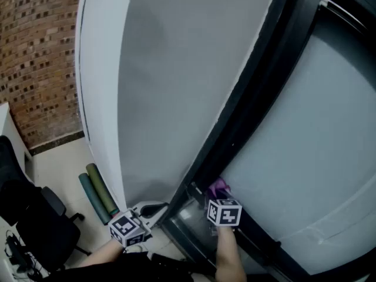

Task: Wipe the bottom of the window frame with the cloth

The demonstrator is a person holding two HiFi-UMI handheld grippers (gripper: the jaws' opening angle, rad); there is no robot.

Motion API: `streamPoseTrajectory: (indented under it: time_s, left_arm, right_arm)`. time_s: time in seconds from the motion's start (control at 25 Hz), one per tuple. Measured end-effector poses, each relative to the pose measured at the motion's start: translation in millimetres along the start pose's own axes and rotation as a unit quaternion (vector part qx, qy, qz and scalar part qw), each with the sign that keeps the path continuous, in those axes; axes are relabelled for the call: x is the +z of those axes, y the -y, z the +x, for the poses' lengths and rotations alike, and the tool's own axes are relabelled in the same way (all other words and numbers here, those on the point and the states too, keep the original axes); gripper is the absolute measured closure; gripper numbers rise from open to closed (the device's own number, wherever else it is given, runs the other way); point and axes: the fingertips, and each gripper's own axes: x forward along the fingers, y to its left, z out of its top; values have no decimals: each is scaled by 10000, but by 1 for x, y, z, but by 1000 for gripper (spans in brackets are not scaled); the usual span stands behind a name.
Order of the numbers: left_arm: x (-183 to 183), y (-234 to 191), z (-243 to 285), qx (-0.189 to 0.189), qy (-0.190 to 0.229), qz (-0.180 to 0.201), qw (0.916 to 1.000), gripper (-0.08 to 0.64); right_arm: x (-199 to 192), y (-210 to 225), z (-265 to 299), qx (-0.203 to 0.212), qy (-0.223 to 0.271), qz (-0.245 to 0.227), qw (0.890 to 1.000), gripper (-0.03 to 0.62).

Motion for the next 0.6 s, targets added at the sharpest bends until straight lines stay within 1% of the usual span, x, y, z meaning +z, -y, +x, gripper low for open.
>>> streamPoseTrajectory:
  time_s: [0.12,0.32,0.36,0.48,0.52,0.6]
  left_arm:
    - [-1,5,4,-57,-15,-113,9999,558]
    - [-3,2,16,-203,-45,-133,9997,558]
    - [-3,2,18,-247,-56,-131,9996,558]
    - [-7,7,20,-420,-138,-114,9990,558]
    - [-8,10,21,-472,-176,-136,9986,558]
    - [-8,14,23,-560,-182,-149,9982,558]
  right_arm:
    - [5,1,0,-43,-77,-273,9996,517]
    - [15,8,9,46,-77,-164,9998,517]
    - [14,9,10,-5,-107,-226,9997,517]
    - [7,9,7,-363,-243,-703,9966,517]
    - [4,10,5,-473,-250,-784,9955,517]
    - [-3,14,1,-622,-236,-740,9950,517]
